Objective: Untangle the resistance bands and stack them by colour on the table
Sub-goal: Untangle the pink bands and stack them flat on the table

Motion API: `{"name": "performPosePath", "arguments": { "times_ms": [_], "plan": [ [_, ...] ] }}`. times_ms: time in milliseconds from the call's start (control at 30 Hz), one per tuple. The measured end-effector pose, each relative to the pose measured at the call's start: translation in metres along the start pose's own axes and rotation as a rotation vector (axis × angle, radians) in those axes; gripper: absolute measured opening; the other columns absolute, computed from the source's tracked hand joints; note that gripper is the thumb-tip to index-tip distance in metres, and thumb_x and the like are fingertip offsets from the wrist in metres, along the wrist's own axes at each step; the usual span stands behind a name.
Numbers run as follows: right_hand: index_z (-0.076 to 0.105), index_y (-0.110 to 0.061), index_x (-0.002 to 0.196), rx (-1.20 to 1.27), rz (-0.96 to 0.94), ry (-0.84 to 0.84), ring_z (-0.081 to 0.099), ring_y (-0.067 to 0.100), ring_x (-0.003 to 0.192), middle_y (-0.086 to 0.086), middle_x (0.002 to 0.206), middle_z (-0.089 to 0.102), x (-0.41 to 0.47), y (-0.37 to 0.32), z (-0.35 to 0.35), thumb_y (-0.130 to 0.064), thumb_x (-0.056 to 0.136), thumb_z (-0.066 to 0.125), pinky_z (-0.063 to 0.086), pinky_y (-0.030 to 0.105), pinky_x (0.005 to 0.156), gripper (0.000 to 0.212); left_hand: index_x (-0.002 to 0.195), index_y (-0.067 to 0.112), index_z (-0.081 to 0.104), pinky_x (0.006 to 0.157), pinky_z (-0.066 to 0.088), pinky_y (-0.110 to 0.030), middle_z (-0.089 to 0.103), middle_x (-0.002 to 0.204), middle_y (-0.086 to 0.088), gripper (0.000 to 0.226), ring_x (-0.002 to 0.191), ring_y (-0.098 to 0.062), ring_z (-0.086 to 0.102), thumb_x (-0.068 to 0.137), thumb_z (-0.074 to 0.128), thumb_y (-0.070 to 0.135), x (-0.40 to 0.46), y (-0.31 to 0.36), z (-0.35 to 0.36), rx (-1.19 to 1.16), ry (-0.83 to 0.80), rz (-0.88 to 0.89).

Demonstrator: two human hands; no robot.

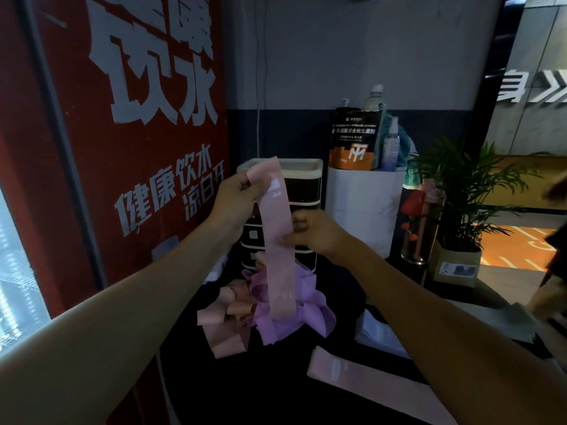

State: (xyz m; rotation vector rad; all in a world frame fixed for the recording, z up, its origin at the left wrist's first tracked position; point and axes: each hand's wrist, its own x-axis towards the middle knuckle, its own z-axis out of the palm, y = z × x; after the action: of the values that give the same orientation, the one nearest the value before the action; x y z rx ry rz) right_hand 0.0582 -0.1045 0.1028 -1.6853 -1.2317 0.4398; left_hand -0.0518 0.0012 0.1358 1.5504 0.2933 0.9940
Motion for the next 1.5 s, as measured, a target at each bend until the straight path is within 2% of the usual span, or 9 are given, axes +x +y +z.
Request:
{"name": "performPosePath", "arguments": {
  "times_ms": [200,333,500,767,933,1067,1267,1367,1500],
  "plan": [
    [0.066,0.004,0.105,-0.063,0.091,0.02,0.063,0.029,0.102,0.019,0.109,0.067,-0.022,0.025,-0.017,-0.005,0.08,0.07,0.05,0.043,0.095,0.027,0.089,0.017,0.062,0.069,0.057,-0.026,0.065,0.086,-0.001,0.012,0.074,-0.011,0.063,0.093,0.054,0.009,-0.002,-0.009,0.006,-0.171,0.092,-0.084],
    [0.067,-0.007,0.078,-0.145,0.145,-0.055,0.055,0.014,0.073,0.007,0.077,0.06,-0.049,0.041,-0.036,-0.005,0.079,0.069,0.047,0.029,0.072,0.004,0.087,0.017,0.062,0.071,0.056,-0.027,0.065,0.087,-0.001,0.011,0.074,-0.011,0.062,0.092,0.057,0.009,-0.009,-0.023,0.011,-0.261,0.171,-0.15],
    [0.052,-0.01,0.056,-0.381,0.265,-0.113,0.037,0.002,0.052,-0.004,0.059,0.043,-0.086,0.065,-0.05,-0.009,0.084,0.064,0.032,0.013,0.051,0.03,0.086,0.017,0.061,0.062,0.054,-0.024,0.063,0.086,-0.001,0.01,0.076,-0.012,0.06,0.091,0.058,0.009,-0.024,-0.046,0.021,-0.282,0.228,-0.23],
    [0.064,0.002,0.079,-0.33,0.395,0.027,0.043,0.016,0.071,0.006,0.074,0.05,-0.141,0.101,-0.07,-0.019,0.09,0.058,0.035,0.026,0.065,0.024,0.088,0.012,0.057,0.051,0.051,-0.023,0.061,0.078,-0.003,0.005,0.066,-0.012,0.058,0.09,0.058,0.007,-0.062,-0.086,0.038,-0.328,0.288,-0.406],
    [0.056,-0.014,0.066,-0.515,0.45,0.035,0.043,0.008,0.062,-0.002,0.067,0.049,-0.18,0.11,-0.085,-0.028,0.091,0.058,0.033,0.011,0.054,0.029,0.11,0.008,0.061,0.062,0.057,-0.028,0.063,0.089,-0.007,0.023,0.073,-0.017,0.061,0.086,0.062,0.01,-0.08,-0.108,0.043,-0.402,0.32,-0.556],
    [0.063,0.005,0.088,-0.462,0.506,0.079,0.047,0.012,0.074,0.004,0.08,0.052,-0.214,0.117,-0.094,-0.016,0.091,0.058,0.034,0.01,0.058,0.022,0.114,0.008,0.06,0.058,0.054,-0.03,0.063,0.098,-0.01,0.03,0.077,-0.019,0.062,0.084,0.061,0.006,-0.098,-0.119,0.055,-0.38,0.299,-0.592],
    [0.061,-0.003,0.099,-0.275,0.631,0.299,0.052,0.026,0.079,0.01,0.081,0.054,-0.252,0.131,-0.098,0.002,0.091,0.048,0.043,0.035,0.069,0.016,0.089,0.011,0.053,0.071,0.052,-0.034,0.057,0.077,-0.003,0.014,0.072,-0.018,0.057,0.084,0.056,-0.002,-0.129,-0.129,0.078,-0.233,0.246,-0.533],
    [0.059,-0.006,0.093,-0.225,0.621,0.518,0.048,0.016,0.061,0.004,0.071,0.05,-0.269,0.136,-0.097,0.002,0.088,0.053,0.04,0.029,0.059,0.011,0.071,0.014,0.052,0.069,0.053,-0.036,0.057,0.075,-0.006,0.019,0.067,-0.019,0.057,0.082,0.056,-0.002,-0.139,-0.138,0.081,-0.133,0.204,-0.539],
    [0.06,-0.003,0.091,-0.288,0.589,0.713,0.047,0.016,0.069,-0.005,0.067,0.044,-0.282,0.144,-0.092,0.001,0.084,0.059,0.035,0.025,0.06,0.008,0.068,0.012,0.059,0.075,0.052,-0.037,0.058,0.07,-0.006,0.011,0.076,-0.024,0.055,0.079,0.06,0.01,-0.148,-0.154,0.079,0.173,0.116,-0.461]
  ]
}}
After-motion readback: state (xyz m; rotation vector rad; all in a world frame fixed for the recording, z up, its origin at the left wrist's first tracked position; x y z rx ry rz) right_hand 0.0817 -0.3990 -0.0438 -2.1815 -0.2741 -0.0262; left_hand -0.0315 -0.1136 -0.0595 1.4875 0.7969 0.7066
